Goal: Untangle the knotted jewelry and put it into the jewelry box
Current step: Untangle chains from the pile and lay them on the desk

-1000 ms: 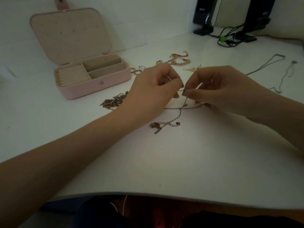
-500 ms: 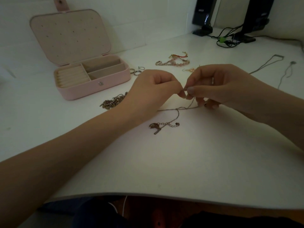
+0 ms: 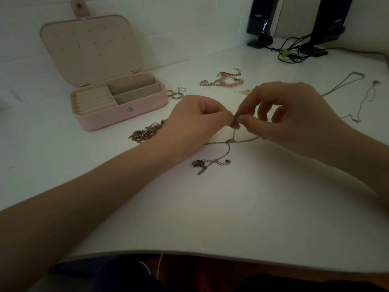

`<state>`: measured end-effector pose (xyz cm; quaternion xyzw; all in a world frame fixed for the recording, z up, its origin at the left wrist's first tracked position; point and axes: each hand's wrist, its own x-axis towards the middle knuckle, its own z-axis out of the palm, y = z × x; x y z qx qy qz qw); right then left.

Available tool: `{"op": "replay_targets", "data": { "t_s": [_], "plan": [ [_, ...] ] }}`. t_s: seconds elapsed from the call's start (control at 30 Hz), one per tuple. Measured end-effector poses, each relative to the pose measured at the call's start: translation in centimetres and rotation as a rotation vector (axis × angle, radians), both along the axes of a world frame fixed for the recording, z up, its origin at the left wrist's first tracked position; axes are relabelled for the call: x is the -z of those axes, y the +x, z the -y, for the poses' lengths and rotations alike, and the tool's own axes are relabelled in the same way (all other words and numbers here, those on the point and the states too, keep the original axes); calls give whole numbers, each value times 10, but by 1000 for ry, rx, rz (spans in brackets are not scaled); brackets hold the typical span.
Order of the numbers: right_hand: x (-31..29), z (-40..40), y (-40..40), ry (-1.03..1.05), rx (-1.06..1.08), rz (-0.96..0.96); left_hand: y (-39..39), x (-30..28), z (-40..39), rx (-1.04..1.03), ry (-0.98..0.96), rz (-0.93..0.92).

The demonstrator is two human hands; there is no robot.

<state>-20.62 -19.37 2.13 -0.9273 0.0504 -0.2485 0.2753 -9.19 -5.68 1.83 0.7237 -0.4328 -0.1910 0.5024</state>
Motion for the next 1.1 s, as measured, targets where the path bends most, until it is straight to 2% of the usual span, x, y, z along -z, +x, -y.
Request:
{"op": "replay_targets", "data": {
  "t_s": [0.27, 0.53, 1.1],
  "plan": [
    [4, 0, 1, -83, 27, 6, -2, 1, 1, -3, 24, 70],
    [5, -3, 3, -145, 70, 37, -4, 0, 2, -11, 29, -5],
    [4, -6, 1, -160, 107, 23, -4, 2, 4, -38, 50, -21]
  ]
}}
